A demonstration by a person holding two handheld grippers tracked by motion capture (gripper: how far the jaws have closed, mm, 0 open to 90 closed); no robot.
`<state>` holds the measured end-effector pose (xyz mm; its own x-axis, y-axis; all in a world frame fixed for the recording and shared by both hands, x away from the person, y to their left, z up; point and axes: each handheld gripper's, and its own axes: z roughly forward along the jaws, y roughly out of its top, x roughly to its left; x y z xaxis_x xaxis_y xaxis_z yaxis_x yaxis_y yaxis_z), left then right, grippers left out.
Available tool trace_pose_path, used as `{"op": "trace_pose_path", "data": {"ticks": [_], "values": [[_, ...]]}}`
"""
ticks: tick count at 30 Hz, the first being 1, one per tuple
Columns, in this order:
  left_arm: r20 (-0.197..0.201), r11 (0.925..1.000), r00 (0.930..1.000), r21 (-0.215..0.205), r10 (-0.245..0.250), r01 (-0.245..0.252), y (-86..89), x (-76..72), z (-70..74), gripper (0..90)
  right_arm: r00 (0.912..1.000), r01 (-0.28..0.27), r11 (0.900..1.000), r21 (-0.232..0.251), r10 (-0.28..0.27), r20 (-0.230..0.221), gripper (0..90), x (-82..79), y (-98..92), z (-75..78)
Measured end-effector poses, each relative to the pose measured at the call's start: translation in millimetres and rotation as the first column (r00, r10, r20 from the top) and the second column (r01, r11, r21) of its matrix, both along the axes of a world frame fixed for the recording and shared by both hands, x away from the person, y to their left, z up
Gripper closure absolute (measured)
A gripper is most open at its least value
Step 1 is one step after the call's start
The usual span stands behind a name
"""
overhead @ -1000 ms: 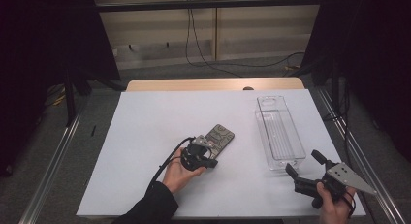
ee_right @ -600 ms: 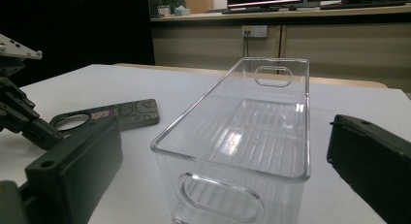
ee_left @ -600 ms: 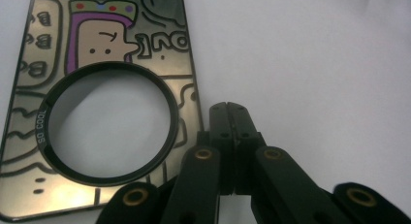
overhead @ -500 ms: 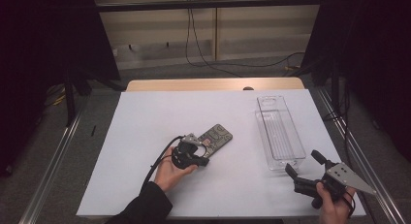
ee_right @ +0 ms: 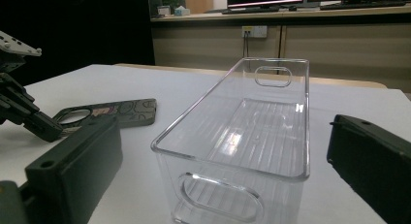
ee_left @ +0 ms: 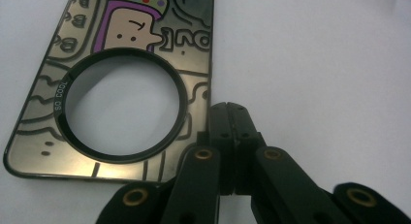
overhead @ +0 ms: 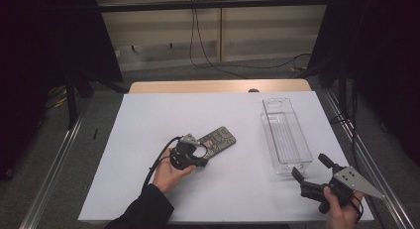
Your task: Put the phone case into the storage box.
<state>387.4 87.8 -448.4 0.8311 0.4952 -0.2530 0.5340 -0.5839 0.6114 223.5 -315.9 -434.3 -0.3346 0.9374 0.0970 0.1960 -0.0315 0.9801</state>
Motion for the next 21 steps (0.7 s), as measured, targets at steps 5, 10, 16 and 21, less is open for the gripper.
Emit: {"op": "trace_pose_path", "data": {"ticks": [5, 10, 16, 21], "values": [[0.003, 0.9999, 0.9999, 0.011, 0.010, -0.010, 4.3, 2.8, 0.8, 90.0, 1.0000, 0.000, 1.000, 0.000, 0.000, 0.000, 0.0, 0.0, -0.1, 0.0], [0.014, 0.9989, 0.9994, 0.035, 0.032, -0.032, 10.7, 6.6, 2.4, 90.0, 1.0000, -0.002, 1.000, -0.003, 0.002, 0.001, 0.0, 0.0, -0.2, 0.1], [0.007, 0.9976, 0.9984, 0.040, 0.057, -0.057, 19.0, 10.8, 2.9, 90.0, 1.0000, -0.001, 1.000, -0.002, 0.001, -0.001, 0.0, 0.0, -0.3, 0.1], [0.018, 0.9969, 0.9983, 0.055, 0.055, -0.056, 22.4, 13.7, 3.5, 90.0, 1.0000, -0.001, 1.000, -0.002, 0.001, -0.001, 0.0, -0.3, -0.3, 0.2]]}}
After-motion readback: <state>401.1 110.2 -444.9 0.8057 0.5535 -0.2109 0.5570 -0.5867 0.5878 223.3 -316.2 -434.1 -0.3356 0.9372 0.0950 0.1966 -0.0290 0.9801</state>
